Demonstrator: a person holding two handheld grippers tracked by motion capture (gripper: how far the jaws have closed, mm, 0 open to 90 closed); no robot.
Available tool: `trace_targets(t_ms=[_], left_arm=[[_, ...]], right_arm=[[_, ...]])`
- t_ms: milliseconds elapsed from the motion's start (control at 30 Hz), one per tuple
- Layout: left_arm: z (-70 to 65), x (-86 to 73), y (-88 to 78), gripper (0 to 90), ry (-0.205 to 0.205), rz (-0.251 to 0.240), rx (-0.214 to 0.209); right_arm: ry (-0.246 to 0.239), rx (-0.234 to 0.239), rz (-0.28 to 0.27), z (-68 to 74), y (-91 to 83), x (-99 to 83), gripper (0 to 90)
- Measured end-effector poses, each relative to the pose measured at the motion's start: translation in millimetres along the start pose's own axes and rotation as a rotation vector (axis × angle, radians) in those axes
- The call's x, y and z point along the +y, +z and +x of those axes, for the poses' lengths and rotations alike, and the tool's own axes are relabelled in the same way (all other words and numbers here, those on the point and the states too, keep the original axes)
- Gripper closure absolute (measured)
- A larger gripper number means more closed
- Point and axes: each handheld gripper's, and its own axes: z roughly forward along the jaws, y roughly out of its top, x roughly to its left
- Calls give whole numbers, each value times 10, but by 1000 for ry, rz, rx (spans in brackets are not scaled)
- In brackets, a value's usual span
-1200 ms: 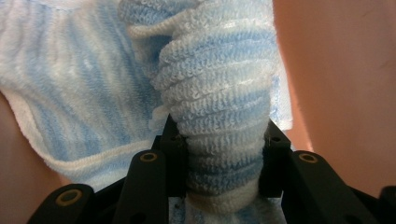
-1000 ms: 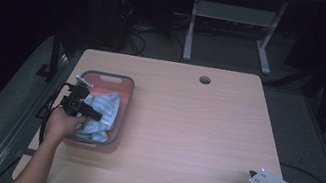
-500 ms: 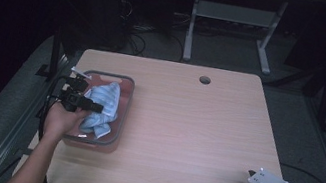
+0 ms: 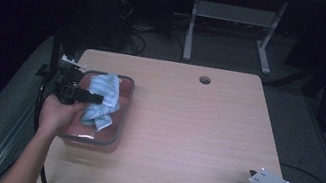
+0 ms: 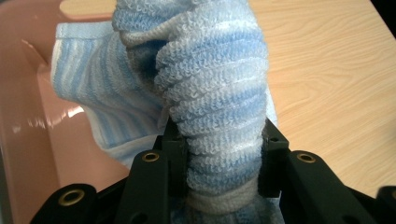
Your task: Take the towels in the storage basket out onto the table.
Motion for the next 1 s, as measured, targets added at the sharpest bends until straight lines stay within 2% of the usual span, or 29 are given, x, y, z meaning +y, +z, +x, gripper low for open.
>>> trace_targets(t_ms=[100,433,667,833,900,1000], left_arm=[[-20,25,-28,637,7,-1,6],[-152,129,-107,637,25,-33,-11],[-310,245,-181,637,59,-52,-11],[-362,286,-175,636,60,-55,-5],[-395,307,-167,636,66,-55,-7],[-459,348,-148,636,77,-51,-5]], right_arm=[[0,0,1,3,-3,2,138],[1,-1,-8,-9,8,-7,138],[21,-1,-6,-15,6,-15,139],[8,-6,-16,-36,-7,-23,138],[27,-4,-9,-31,-12,-33,139],[24,-1,-10,-35,-9,-34,138]])
